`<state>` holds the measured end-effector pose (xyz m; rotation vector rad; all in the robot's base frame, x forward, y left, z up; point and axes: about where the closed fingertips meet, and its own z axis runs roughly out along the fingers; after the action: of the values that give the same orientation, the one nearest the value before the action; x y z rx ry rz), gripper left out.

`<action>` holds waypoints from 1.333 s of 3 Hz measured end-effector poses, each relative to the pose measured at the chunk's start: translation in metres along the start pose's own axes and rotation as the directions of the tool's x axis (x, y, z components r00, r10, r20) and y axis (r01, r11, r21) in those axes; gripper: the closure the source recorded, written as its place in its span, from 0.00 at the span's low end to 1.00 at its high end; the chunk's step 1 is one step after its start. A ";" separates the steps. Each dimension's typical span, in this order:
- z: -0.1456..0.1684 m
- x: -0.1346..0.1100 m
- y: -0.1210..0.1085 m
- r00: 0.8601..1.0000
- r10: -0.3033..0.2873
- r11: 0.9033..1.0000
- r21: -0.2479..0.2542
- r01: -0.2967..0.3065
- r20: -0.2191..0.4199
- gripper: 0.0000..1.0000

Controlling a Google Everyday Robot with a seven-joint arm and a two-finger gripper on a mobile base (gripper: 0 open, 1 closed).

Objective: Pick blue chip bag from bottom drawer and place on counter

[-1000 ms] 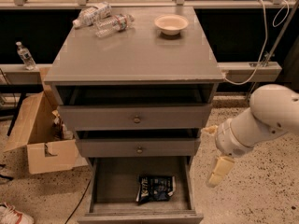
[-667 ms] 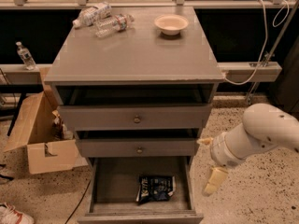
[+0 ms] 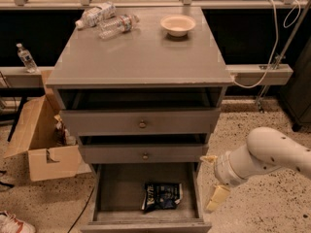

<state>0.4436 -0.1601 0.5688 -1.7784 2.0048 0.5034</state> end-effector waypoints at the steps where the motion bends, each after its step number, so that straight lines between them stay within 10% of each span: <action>1: 0.030 0.010 -0.006 0.999 0.000 1.000 -0.025 0.001 0.045 0.00; 3: 0.147 0.046 -0.026 0.982 -0.036 0.999 -0.025 0.042 0.184 0.00; 4: 0.148 0.046 -0.026 0.982 -0.037 0.999 -0.025 0.042 0.184 0.00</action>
Offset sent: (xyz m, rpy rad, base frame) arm 0.0447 0.0364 -0.1687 0.1822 -0.0302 0.0826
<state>0.4747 -0.1248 0.4191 -1.7170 1.8419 0.6620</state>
